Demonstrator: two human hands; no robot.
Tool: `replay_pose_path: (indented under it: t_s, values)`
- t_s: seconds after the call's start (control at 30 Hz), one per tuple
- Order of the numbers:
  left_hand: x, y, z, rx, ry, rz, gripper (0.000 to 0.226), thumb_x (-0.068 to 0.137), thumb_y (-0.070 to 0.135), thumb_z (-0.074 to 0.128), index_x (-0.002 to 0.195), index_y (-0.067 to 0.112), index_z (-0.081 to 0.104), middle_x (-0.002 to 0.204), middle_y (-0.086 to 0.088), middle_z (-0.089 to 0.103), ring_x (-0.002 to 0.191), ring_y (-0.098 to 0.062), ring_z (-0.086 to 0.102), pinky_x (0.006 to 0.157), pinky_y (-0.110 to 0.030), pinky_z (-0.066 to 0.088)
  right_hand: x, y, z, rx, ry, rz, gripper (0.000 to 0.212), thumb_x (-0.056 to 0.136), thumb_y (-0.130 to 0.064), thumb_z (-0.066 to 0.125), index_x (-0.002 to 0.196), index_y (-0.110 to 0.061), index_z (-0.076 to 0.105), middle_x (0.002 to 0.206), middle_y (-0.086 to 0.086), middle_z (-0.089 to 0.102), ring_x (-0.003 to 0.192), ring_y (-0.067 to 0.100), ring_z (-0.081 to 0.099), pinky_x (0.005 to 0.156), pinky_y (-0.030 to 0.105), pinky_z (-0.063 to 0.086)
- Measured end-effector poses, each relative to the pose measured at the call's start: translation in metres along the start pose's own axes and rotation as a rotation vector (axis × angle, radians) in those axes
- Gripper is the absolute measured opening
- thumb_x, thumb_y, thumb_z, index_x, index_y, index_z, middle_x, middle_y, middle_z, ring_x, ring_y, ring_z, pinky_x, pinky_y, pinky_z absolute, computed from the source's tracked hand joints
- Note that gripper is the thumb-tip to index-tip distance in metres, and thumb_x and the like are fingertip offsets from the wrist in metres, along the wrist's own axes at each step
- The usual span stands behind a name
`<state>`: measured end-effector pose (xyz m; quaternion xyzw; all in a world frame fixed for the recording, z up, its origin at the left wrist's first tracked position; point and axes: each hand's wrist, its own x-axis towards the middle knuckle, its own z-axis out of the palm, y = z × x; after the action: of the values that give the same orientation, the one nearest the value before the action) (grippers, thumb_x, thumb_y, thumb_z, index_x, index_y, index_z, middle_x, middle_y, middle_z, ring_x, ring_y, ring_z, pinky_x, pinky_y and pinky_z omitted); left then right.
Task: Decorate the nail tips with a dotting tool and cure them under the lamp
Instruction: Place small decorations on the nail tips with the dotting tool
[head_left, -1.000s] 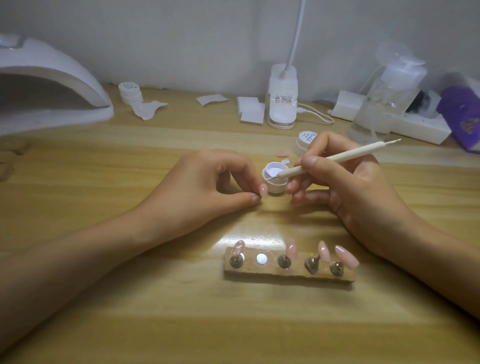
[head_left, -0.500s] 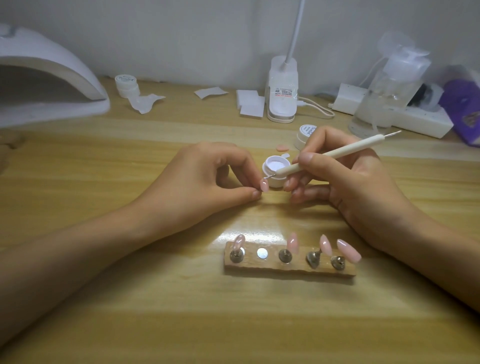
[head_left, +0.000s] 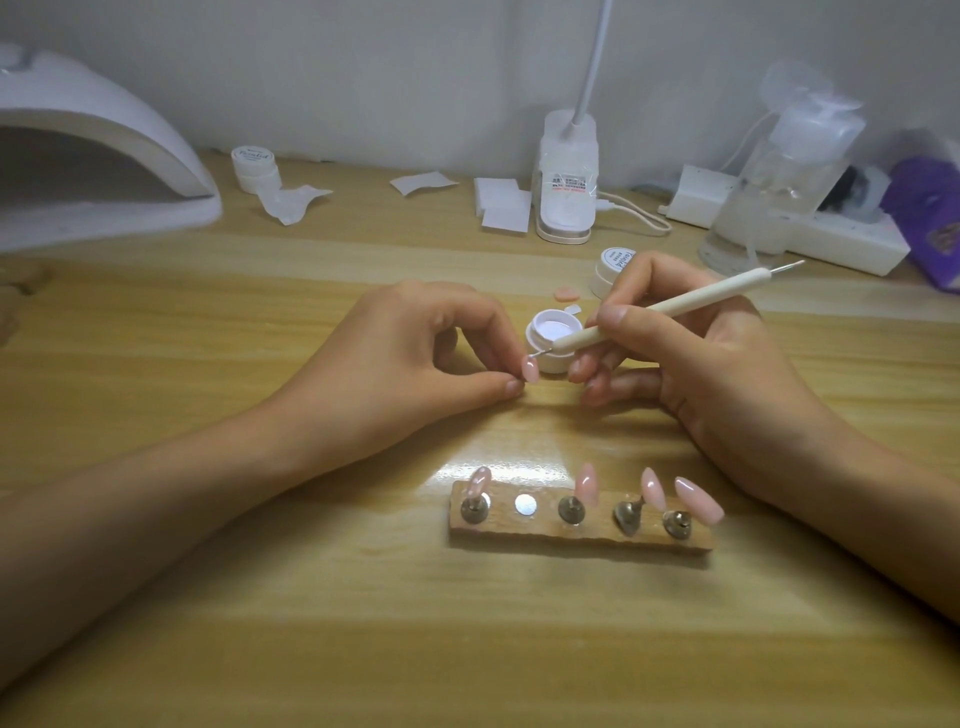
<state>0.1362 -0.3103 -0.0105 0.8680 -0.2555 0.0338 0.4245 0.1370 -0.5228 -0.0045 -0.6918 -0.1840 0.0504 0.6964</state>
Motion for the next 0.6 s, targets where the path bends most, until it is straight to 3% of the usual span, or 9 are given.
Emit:
replay_pose_path:
  t_s: [0.6]
  values:
    - [0.0002,-0.0018,0.0002,0.003,0.003,0.014,0.019,0.079,0.021,0.081,0.074,0.037,0.071,0.08,0.018,0.069,0.056,-0.006,0.041,0.054,-0.012,0.034,-0.0003,0.0001,-0.0008,0.041,0.006,-0.036,0.015,0.087,-0.017,0.06,0.072,-0.017,0.055,0.067,0.008,0.068,0.063,0.018,0.064,0.058,0.026,0.055]
